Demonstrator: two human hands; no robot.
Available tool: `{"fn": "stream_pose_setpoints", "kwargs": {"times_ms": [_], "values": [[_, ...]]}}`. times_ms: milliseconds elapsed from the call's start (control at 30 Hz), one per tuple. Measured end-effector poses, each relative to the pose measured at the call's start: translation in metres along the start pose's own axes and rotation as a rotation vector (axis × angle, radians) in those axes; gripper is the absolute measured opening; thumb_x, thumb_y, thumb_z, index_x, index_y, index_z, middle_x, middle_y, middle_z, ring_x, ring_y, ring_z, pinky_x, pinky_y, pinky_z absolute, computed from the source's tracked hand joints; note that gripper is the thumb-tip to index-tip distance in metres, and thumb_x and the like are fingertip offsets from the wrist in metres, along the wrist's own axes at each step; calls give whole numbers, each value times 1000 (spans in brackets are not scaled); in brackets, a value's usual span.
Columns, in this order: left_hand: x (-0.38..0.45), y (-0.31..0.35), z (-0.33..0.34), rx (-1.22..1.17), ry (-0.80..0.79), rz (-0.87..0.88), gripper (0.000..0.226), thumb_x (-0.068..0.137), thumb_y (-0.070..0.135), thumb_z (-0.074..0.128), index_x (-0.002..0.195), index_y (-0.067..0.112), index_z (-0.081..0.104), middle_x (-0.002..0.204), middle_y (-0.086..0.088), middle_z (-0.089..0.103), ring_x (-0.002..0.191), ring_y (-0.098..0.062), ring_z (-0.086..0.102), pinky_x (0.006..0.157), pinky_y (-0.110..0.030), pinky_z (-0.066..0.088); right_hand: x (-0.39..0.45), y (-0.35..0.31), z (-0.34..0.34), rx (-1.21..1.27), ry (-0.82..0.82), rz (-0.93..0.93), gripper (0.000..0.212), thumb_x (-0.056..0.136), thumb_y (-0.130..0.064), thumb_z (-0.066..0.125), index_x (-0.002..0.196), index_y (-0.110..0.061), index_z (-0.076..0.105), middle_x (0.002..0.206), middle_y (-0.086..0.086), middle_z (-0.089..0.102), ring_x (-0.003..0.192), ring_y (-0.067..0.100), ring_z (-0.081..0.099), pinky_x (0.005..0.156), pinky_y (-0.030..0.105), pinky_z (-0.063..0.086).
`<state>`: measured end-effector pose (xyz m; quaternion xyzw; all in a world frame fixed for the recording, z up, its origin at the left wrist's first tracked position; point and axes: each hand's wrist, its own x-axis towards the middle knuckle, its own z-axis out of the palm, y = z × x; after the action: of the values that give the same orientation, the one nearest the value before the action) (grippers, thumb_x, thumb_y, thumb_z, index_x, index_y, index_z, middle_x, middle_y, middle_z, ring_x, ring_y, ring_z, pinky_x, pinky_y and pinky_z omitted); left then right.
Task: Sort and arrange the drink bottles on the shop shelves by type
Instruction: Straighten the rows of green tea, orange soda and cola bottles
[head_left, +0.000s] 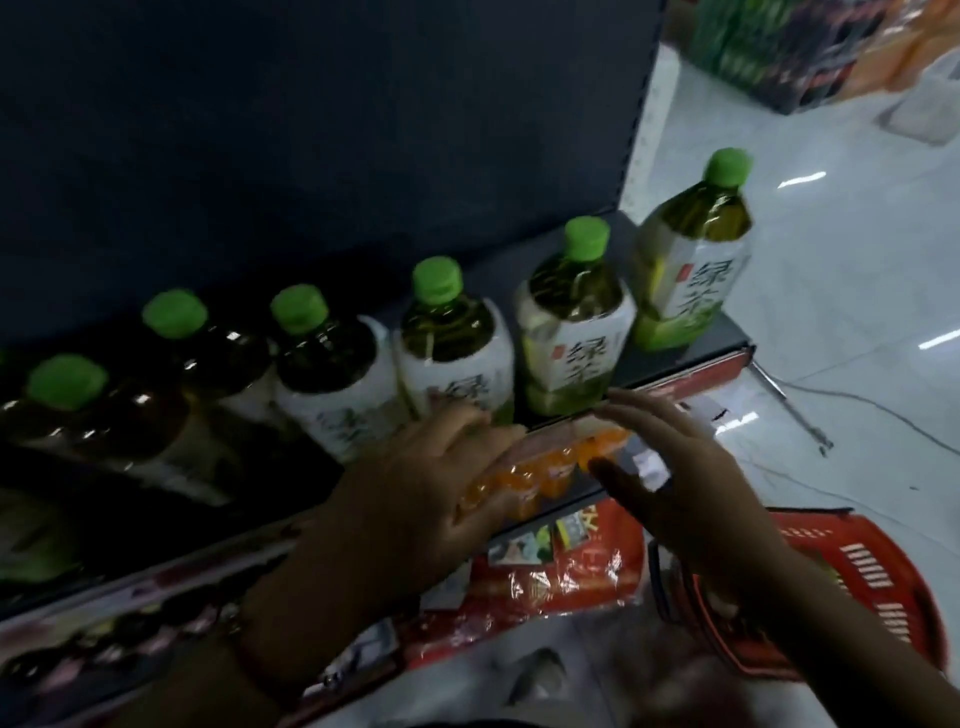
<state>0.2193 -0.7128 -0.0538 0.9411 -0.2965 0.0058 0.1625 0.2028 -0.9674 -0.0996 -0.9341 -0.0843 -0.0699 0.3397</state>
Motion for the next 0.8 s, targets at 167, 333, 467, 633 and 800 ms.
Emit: {"fn": "stream_pose_setpoints", "kwargs": {"times_ms": [167,333,467,633,800], "values": [[-94,-43,7,-66,-87,-288,63,87,67,37,144,41,41,150,1,42,129,-23,52,91,-36,51,-19,-73,59,-60,-232,-140,63,83,-44,66,140,-44,39,146,-24,33,135,6,35,105,31,38],[-189,-94,-18,-72,-46,-491,80,79,79,17,151,47,26,161,13,17,143,-16,31,107,-34,38,-28,-151,114,-8,-305,-213,63,81,-61,49,142,-49,34,147,-30,27,139,1,28,109,27,31],[-272,-138,-51,-45,54,-618,70,86,72,31,144,36,46,148,7,46,132,-21,47,99,-35,43,-31,-226,161,-9,-361,-316,62,80,-62,48,138,-41,45,144,-28,32,133,-8,29,102,11,24],[-368,-178,-82,-25,191,-816,57,95,55,53,147,35,43,149,10,45,136,-18,43,104,-32,39,-26,-319,218,50,-476,-477,57,80,-64,46,135,-49,43,138,-44,28,128,-22,26,96,5,25],[-429,-203,-110,70,306,-997,51,93,50,57,140,31,51,136,7,54,116,-22,57,88,-33,49,-13,-397,263,165,-719,-582,40,86,-60,54,116,-74,32,140,-49,12,129,-23,17,90,1,25]]}}
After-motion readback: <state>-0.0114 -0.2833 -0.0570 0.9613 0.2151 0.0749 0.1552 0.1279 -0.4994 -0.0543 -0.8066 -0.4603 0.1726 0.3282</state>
